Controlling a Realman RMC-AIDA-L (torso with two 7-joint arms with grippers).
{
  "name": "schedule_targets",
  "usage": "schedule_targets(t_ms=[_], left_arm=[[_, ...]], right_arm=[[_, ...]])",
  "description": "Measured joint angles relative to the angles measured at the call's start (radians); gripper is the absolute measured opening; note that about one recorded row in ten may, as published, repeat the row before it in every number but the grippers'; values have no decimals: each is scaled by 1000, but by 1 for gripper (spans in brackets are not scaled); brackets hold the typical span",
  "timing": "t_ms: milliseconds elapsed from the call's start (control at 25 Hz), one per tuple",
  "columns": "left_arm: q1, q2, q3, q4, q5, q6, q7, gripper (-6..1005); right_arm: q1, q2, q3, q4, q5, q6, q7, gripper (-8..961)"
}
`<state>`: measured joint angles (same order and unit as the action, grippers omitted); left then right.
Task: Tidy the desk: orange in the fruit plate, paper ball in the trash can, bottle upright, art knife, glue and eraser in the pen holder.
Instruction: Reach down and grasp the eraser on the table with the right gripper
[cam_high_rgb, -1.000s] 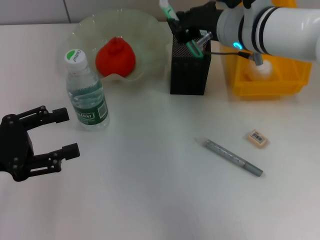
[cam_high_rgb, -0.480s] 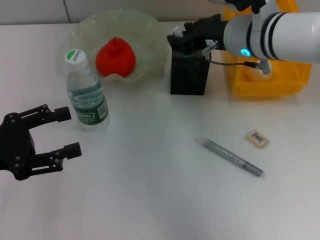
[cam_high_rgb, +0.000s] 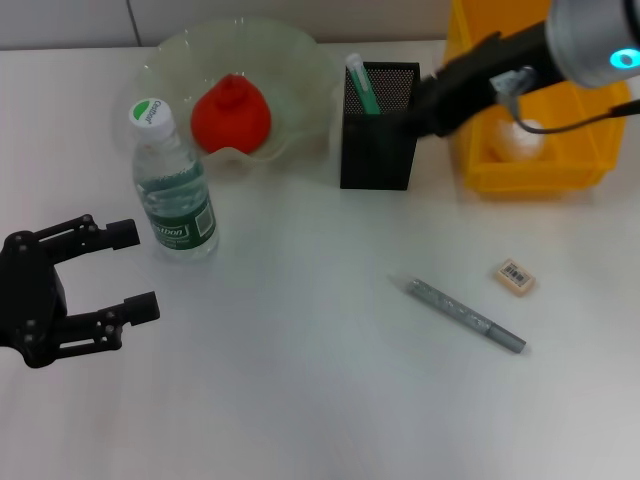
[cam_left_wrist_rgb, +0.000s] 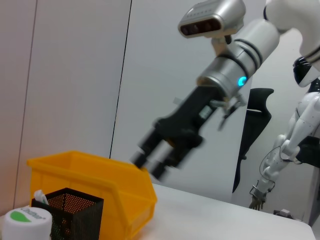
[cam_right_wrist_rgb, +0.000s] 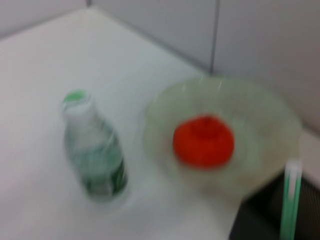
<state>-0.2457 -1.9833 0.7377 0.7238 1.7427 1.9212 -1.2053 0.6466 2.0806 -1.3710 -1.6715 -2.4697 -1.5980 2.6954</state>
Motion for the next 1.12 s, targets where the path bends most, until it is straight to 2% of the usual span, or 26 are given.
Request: schedule_targets(t_ms=[40,120,200,320,400,720,1120], left_arm=[[0,0,0,0,0,0,0,813],[0,0,0,0,0,1,0,813],[-1,-1,0,0,0,1,0,813],[-1,-1,0,-1,0,1,0,812],[-2,-2,0,-3,0,1,0,812],[-7,-5,4,-1,5,1,0,812],[-9,-8,0,0,23,-2,0,813]], right_arm=[[0,0,0,0,0,0,0,566],[37,0,12,0,-66,-103,29,565],[55,3,-22,23,-156,-165,65,564],[57,4,-64,51,-176,-173,83,563],[57,4,-124,125,-195,-168,110,562],[66,6,-220,289,-286,-99,189,559],[63,7,-238,381,-344,-29,231,555]])
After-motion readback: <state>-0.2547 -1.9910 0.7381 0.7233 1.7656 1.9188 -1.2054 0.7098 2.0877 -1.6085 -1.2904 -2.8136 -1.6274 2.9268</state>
